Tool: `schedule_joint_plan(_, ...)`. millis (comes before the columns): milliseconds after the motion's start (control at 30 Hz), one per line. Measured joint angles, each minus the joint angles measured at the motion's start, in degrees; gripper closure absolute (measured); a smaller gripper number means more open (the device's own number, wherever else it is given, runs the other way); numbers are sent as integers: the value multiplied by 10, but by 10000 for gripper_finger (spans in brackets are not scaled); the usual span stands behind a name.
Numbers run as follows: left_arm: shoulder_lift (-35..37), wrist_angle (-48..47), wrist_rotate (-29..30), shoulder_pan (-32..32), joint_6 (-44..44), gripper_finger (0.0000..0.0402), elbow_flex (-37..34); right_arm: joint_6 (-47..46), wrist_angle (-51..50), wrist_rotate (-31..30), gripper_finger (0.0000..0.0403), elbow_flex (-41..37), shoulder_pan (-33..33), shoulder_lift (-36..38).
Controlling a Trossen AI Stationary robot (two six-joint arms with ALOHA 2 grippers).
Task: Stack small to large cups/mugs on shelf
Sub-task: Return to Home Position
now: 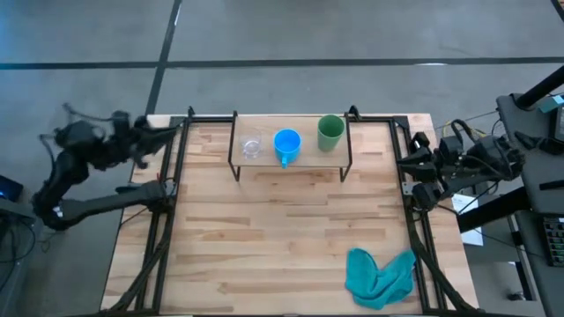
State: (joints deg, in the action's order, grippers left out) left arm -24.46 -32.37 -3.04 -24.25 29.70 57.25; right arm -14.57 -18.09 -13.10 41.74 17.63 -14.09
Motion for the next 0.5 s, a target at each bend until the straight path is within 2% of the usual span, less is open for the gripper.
schedule_joint_plan(133,69,18,6,0,1,362,-66,-5,11,2,330,-52,0,37)
schedule_joint_plan(267,135,43,5,0,1,362,-121,-6,28,34,330,-103,0,58)
schedule_joint_plan(500,228,50,6,0,28,362,-218,-4,143,75,330,-202,0,77)
